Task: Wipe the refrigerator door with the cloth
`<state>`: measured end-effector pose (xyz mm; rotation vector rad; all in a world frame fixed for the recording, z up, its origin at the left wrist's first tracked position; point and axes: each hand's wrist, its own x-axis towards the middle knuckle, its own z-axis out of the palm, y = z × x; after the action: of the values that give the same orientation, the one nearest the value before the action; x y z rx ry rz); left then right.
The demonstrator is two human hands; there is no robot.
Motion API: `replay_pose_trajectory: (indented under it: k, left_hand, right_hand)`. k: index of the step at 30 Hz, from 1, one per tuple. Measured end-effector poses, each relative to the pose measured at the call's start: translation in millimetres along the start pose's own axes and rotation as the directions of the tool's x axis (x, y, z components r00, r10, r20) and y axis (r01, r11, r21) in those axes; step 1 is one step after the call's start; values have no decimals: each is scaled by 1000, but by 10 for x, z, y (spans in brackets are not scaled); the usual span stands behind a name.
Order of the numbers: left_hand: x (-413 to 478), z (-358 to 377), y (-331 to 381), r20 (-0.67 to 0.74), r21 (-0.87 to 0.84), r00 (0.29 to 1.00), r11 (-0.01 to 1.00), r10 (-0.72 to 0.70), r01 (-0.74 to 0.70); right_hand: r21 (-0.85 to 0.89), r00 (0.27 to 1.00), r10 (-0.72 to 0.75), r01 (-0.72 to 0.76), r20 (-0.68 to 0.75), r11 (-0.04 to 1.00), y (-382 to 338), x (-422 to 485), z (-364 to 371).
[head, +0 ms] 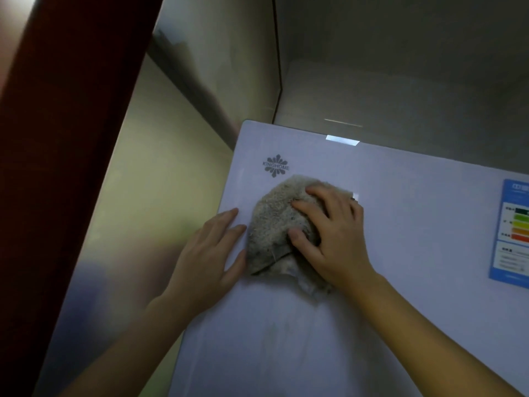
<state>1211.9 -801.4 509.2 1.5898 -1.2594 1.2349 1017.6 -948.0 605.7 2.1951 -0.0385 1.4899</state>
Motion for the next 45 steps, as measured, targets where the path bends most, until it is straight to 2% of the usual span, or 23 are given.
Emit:
replay_pose_trajectory:
  k: [3, 7, 13, 15, 20, 27, 33, 35, 40, 45]
  left_hand:
    - [-31, 14, -15, 11, 15, 1000, 1000, -1, 1]
    - [-46, 12, -29, 17, 27, 1000, 1000, 10, -10]
    - [-106, 66, -35, -3, 54, 999, 998, 35, -35]
    - [-141, 85, -45, -8, 58, 999, 997, 48, -48]
    - [-196, 97, -70, -20, 71, 998, 995, 67, -66]
    - [-268, 139, -45, -27, 92, 996, 992, 90, -87]
    - [-284, 155, -54, -32, 89, 995, 992, 95, -92]
    - [-284, 164, -47, -34, 85, 995, 993, 90, -87]
    - [-291, 187, -31, -49, 62, 996, 995, 80, -77]
    - [-307, 190, -30, -51, 51, 996, 996, 78, -75]
  right_hand:
    - [17, 997, 48, -48, -56, 999, -73, 74, 24]
    - [-69, 992, 46, -55, -121, 996, -119, 135, 99]
    - [-53, 966, -140, 131, -219, 990, -30, 43, 206]
    - [-40, 963, -168, 163, -211, 986, -13, 47, 222]
    - [-42, 978, -139, 133, -157, 990, -6, 33, 210]
    - [-64, 970, -172, 164, -169, 984, 59, 115, 169]
    - [-81, 925, -374, 369, -66, 926, 160, 41, 83]
    - [-107, 935, -348, 339, -72, 935, 243, 98, -6]
    - [-73, 978, -50, 36, -201, 997, 248, 259, -37]
    - [-157, 994, -46, 30, -99, 987, 92, 33, 48]
